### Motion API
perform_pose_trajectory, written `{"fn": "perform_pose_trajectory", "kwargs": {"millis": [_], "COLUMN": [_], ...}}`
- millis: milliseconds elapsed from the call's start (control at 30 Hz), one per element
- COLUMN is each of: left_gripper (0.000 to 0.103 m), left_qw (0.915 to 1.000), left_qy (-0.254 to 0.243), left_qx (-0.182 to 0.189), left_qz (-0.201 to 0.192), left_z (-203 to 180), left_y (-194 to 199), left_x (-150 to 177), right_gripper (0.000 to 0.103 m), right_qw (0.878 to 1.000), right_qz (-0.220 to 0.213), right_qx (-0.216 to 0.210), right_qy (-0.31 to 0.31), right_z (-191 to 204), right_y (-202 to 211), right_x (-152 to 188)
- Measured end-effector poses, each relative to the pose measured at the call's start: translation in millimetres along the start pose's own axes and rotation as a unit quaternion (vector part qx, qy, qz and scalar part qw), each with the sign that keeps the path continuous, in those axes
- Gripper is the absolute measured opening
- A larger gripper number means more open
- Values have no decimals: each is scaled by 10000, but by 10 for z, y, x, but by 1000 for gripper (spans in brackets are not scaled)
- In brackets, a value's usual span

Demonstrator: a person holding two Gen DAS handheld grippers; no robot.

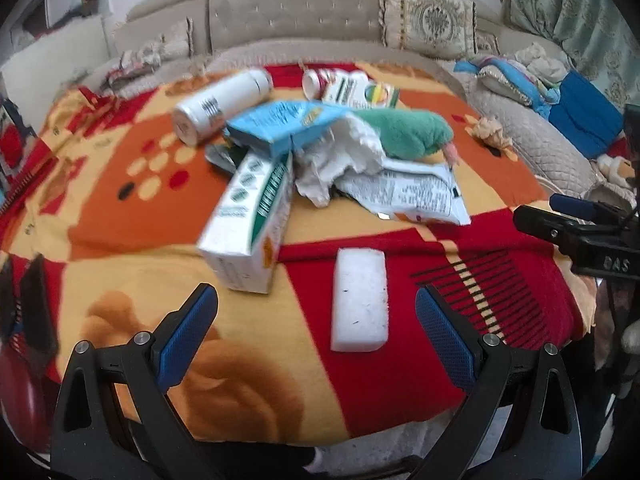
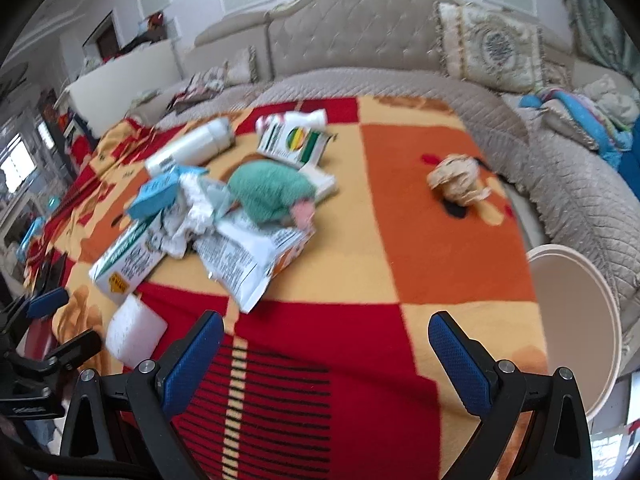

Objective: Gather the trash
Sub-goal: 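Grasp the white sponge with the left gripper while the right grasps the crumpled paper ball, then carry both items to the white bin and open both grippers to drop them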

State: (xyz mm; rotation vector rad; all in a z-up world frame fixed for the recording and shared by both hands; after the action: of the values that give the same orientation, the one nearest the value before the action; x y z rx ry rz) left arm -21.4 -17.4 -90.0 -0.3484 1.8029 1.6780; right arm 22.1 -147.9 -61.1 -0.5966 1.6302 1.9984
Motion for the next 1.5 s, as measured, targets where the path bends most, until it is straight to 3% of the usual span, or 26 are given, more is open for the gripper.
{"fn": "perform_pose_trajectory", "kwargs": {"millis": [233,300,433,533,667,800,833,900,967,1000,1100,1500], "left_gripper": [98,85,82,73,58,34,32,30,28,27,26,24], "left_qw": [9994,9993,9986,9982,9973,9970,9967,9963,9965,9965,9963,9964], "left_qy": [100,122,169,146,179,190,230,266,273,277,322,342], "left_qx": [117,124,201,227,321,414,463,527,489,490,506,572], "left_qz": [305,332,455,528,631,619,622,630,616,612,618,524], "left_z": [-55,-55,-56,-79,-95,-125,-131,-137,-134,-138,-127,-121], "left_y": [-262,-290,-397,-469,-567,-604,-614,-636,-643,-641,-637,-452], "left_x": [-55,-75,-71,-65,-110,-191,-214,-240,-246,-249,-254,-214], "right_gripper": [102,101,101,101,93,88,85,70,46,46,31,28], "right_qw": [9996,9996,9979,9948,9914,9908,9906,9907,9908,9907,9915,9986], "right_qz": [-85,-163,-310,-354,-337,-97,-65,23,186,216,169,82], "right_qx": [-192,-51,275,584,774,758,778,741,545,465,384,-153], "right_qy": [-165,-206,-496,-756,-998,-1120,-1124,-1141,-1224,-1258,-1232,-495], "right_z": [-131,-239,-646,-980,-1283,-1415,-1432,-1464,-1492,-1501,-1468,-801], "right_y": [-98,-108,-181,-299,-547,-869,-913,-1028,-1119,-1139,-1064,-350], "right_x": [-163,-255,-514,-739,-1023,-1216,-1227,-1272,-1250,-1243,-1222,-677]}}
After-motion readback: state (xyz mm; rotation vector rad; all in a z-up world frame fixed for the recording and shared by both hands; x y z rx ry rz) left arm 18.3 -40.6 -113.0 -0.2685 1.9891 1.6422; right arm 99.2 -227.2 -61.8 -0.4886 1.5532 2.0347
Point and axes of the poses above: each gripper's, at about its wrist camera, not at the fingertips, and y roughly against the way its jaws point, z to its left, x to its underside, the point moved 4 cm from there along -y, roughly the way its jaws point, and after that the axes turned 5 degrees about -y, right-handed, at the moved point
